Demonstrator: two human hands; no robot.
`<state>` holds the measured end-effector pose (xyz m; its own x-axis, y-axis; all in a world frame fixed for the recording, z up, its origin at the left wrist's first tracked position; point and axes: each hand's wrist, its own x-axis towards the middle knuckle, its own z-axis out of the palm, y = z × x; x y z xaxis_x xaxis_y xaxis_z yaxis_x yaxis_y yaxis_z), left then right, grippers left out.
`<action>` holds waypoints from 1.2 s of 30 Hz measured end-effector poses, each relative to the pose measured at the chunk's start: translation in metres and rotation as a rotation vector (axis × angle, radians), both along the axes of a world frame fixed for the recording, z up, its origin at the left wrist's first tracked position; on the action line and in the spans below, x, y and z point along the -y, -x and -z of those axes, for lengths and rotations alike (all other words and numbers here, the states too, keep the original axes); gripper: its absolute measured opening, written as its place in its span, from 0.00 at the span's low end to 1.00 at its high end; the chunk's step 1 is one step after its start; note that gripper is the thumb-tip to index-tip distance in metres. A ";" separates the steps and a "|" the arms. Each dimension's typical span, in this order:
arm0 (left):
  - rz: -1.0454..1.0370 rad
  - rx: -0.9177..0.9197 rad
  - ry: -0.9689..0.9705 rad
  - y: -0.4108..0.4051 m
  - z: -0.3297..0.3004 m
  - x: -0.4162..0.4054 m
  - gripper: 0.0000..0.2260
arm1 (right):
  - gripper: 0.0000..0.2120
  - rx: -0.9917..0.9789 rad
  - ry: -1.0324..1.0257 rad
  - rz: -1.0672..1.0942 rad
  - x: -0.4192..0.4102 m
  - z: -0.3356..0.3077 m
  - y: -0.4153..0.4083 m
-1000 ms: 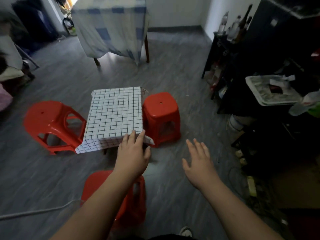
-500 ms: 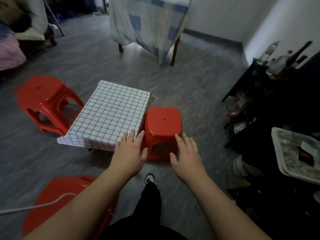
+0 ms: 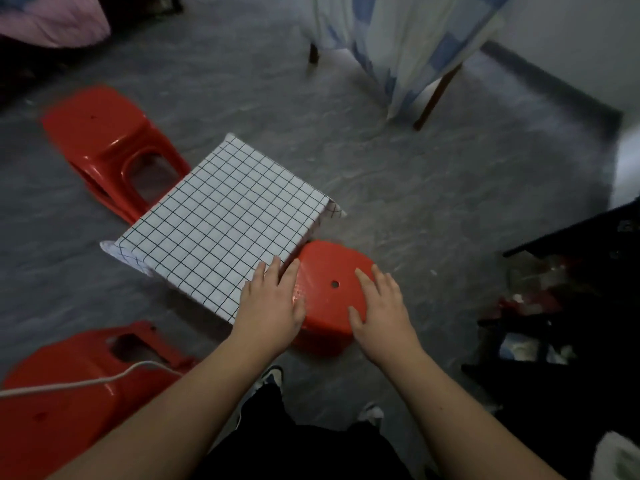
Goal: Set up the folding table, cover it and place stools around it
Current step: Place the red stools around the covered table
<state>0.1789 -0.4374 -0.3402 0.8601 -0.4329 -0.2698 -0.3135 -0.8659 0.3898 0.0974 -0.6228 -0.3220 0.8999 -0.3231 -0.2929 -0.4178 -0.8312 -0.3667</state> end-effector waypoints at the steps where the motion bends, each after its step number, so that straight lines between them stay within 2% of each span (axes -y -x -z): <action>1: -0.028 -0.007 -0.009 -0.003 0.006 0.011 0.30 | 0.33 -0.015 -0.010 -0.031 0.012 0.008 -0.008; 8: -0.326 -0.020 -0.122 -0.001 0.054 0.098 0.29 | 0.32 -0.028 -0.083 -0.353 0.112 0.068 -0.064; 13: -0.550 -0.057 -0.205 0.017 0.081 0.146 0.30 | 0.32 -0.064 -0.052 -0.619 0.175 0.101 -0.105; 16: -0.677 -0.114 -0.171 0.027 0.103 0.167 0.30 | 0.32 -0.092 -0.034 -0.704 0.196 0.126 -0.128; 22: -0.950 -0.178 -0.127 0.048 0.197 0.202 0.34 | 0.34 -0.197 -0.012 -0.842 0.215 0.220 -0.155; 28: -1.070 -0.240 -0.084 0.048 0.301 0.221 0.37 | 0.38 -0.230 0.025 -1.028 0.215 0.325 -0.176; 36: -1.180 -0.449 0.075 0.044 0.351 0.224 0.48 | 0.45 -0.264 0.094 -1.096 0.201 0.371 -0.187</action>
